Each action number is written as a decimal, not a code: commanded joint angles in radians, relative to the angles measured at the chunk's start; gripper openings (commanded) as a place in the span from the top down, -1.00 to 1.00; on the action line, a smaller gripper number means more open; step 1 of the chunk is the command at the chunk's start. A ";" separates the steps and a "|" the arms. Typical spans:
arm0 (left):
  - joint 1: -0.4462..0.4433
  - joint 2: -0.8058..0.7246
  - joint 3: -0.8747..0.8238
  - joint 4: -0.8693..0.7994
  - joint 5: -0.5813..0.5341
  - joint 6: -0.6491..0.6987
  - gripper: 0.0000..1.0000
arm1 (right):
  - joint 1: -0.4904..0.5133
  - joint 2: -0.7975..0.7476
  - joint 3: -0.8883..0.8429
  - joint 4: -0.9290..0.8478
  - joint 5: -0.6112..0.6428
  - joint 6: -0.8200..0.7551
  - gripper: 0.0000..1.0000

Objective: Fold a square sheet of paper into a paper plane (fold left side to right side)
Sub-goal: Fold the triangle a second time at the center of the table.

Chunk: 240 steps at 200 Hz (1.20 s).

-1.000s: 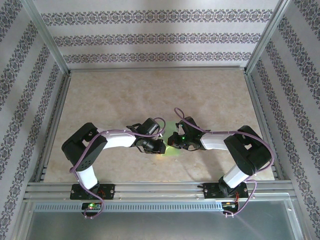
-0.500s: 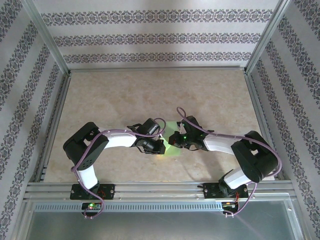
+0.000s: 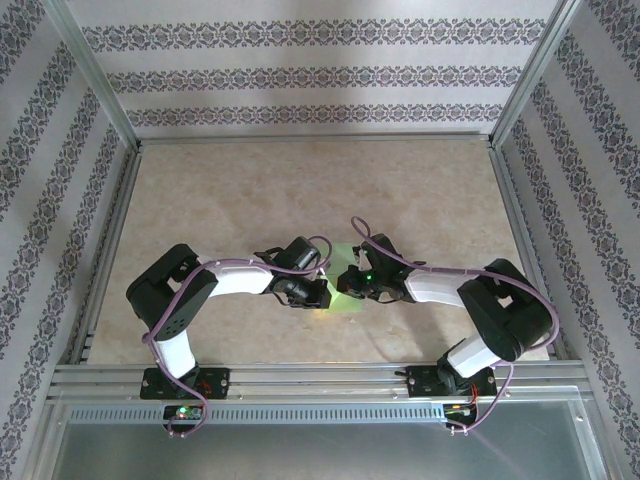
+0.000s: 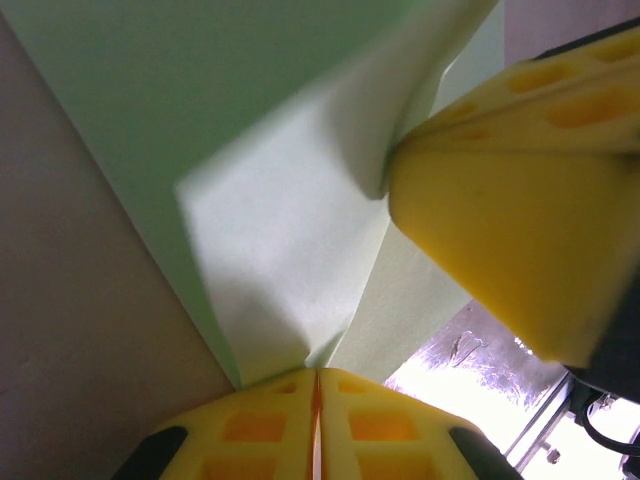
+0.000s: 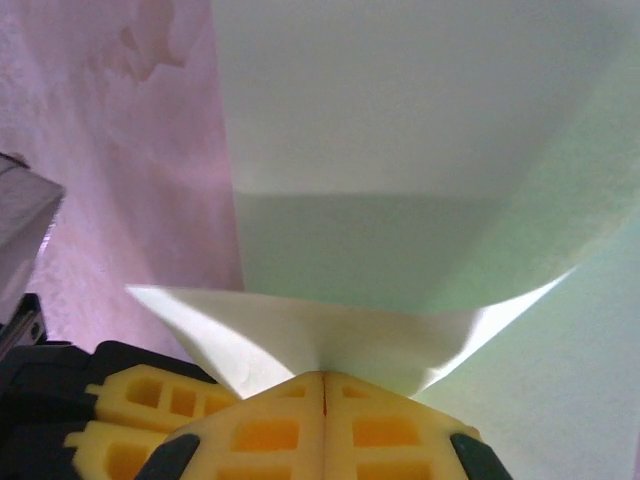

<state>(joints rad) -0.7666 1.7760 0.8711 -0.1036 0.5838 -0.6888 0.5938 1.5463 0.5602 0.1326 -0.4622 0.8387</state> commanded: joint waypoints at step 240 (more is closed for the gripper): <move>0.024 -0.059 0.057 0.028 0.040 -0.009 0.58 | 0.013 0.023 -0.014 -0.026 0.029 -0.022 1.00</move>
<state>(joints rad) -0.7509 1.7584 0.9016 -0.0879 0.6029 -0.6903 0.5938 1.5574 0.5533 0.1345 -0.4561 0.8379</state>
